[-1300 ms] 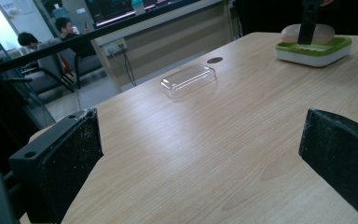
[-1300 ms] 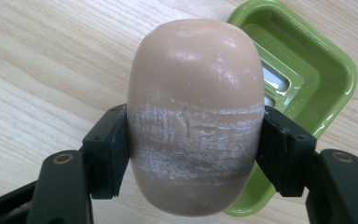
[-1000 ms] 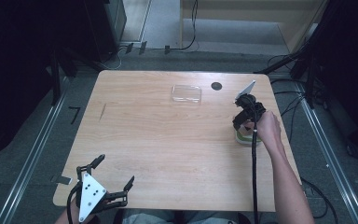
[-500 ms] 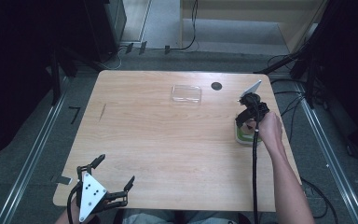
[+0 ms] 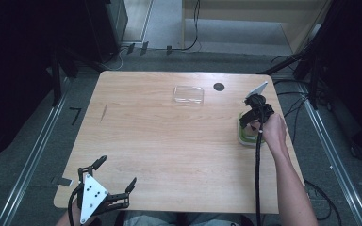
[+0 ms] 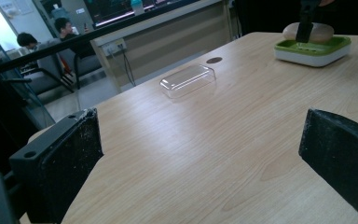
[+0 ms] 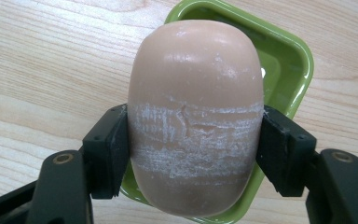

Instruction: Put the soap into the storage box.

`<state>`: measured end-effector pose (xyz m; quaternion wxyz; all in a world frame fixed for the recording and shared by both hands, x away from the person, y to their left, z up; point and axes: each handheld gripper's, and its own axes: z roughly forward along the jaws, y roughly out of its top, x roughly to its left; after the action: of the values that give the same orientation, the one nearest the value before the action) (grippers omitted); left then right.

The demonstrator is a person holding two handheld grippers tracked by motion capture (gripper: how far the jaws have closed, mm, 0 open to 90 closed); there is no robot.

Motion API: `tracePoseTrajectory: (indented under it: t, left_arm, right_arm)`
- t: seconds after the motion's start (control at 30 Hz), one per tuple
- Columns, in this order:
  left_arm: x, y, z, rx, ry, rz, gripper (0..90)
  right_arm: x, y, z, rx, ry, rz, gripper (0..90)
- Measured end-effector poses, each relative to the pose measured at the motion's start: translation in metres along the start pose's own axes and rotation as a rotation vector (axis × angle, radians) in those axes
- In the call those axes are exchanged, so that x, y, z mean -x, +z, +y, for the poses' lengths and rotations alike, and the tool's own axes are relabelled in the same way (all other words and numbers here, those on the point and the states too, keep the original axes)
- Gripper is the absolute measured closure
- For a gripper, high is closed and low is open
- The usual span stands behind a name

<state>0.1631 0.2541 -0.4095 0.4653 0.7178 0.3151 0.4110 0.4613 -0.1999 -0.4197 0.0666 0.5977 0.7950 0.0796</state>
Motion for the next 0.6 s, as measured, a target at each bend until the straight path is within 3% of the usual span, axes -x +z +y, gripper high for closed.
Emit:
tracePoseTrajectory:
  t: [0.6]
  left_arm:
    - [0.0, 0.0, 0.0, 0.002, 0.0, -0.001, 0.0]
  right_arm:
    - [0.01, 0.014, -0.001, -0.007, 0.042, 0.011, 33.5]
